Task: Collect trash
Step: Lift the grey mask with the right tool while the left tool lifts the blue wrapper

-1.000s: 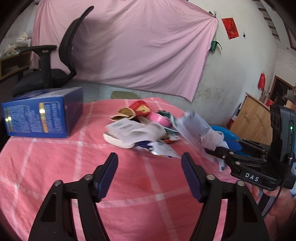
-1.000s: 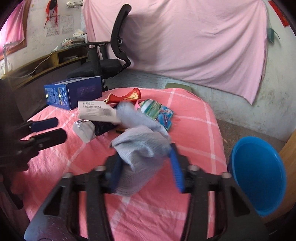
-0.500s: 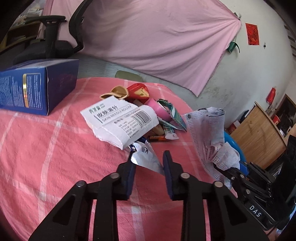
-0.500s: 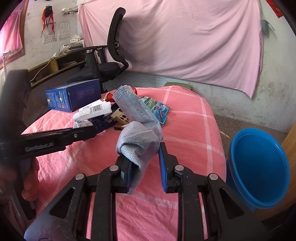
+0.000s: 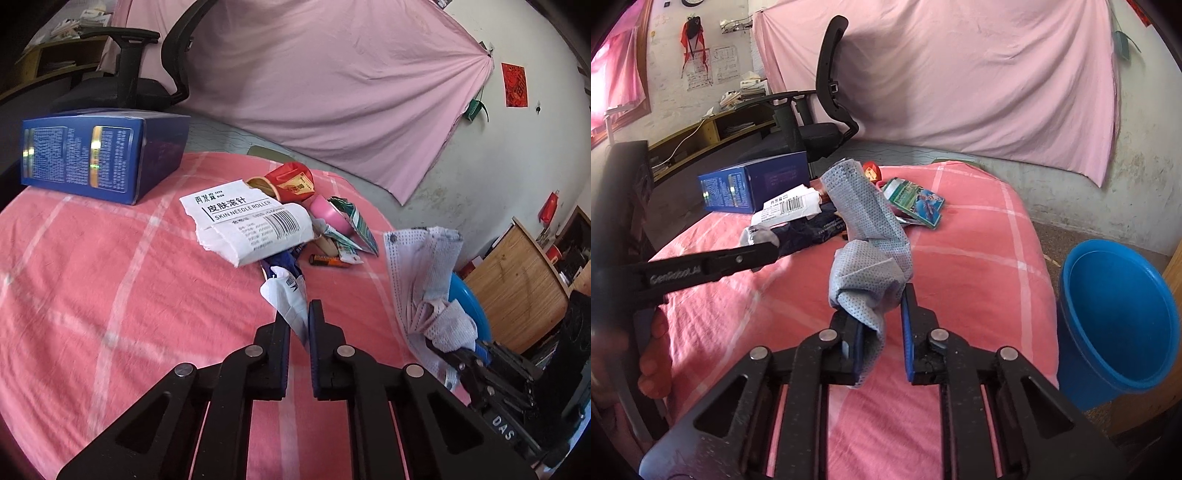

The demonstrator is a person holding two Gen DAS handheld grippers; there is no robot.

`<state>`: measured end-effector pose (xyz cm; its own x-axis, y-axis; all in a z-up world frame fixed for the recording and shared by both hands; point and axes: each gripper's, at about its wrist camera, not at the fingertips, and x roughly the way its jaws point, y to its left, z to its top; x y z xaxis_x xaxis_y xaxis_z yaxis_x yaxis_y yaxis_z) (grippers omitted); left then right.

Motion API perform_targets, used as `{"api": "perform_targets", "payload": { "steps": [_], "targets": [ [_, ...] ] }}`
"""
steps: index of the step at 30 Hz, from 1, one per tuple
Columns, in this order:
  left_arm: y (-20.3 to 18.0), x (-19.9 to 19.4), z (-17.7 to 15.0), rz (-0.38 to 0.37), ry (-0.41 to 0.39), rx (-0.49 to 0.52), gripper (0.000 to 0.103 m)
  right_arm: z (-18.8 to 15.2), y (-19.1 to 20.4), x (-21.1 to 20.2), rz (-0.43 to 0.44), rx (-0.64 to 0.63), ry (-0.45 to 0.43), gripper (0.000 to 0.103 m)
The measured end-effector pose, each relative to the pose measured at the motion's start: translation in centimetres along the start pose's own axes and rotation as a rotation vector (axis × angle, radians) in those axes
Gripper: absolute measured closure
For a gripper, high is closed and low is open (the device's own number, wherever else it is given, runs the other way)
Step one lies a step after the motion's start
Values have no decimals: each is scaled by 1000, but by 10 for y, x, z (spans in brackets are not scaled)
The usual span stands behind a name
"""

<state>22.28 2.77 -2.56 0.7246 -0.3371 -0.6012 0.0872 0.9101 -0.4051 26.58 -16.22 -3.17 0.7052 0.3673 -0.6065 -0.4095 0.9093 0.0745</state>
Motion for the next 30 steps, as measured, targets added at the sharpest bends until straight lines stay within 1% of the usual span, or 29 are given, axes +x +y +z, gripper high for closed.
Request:
{"api": "perform_targets", "payload": {
  "steps": [5,11,16,23,30],
  "targets": [
    [-5,-24,-17,27,3,20,97,-6,9,-8,8,-9,-16,65],
    [-20,-38,-35,65,3,46,98,-10,17,-19,18,-16,-48,65],
    [-26,-52,-53,70,8,90,98,-15,19,-26,37,-16,-70,65],
    [-29,-70,-69,69,8,97,98,-22,17,-45,53,8,-127,65],
    [-54,-74,-84,55,0,182,99,-28,15,-58,38,15,-161,65]
  ]
}}
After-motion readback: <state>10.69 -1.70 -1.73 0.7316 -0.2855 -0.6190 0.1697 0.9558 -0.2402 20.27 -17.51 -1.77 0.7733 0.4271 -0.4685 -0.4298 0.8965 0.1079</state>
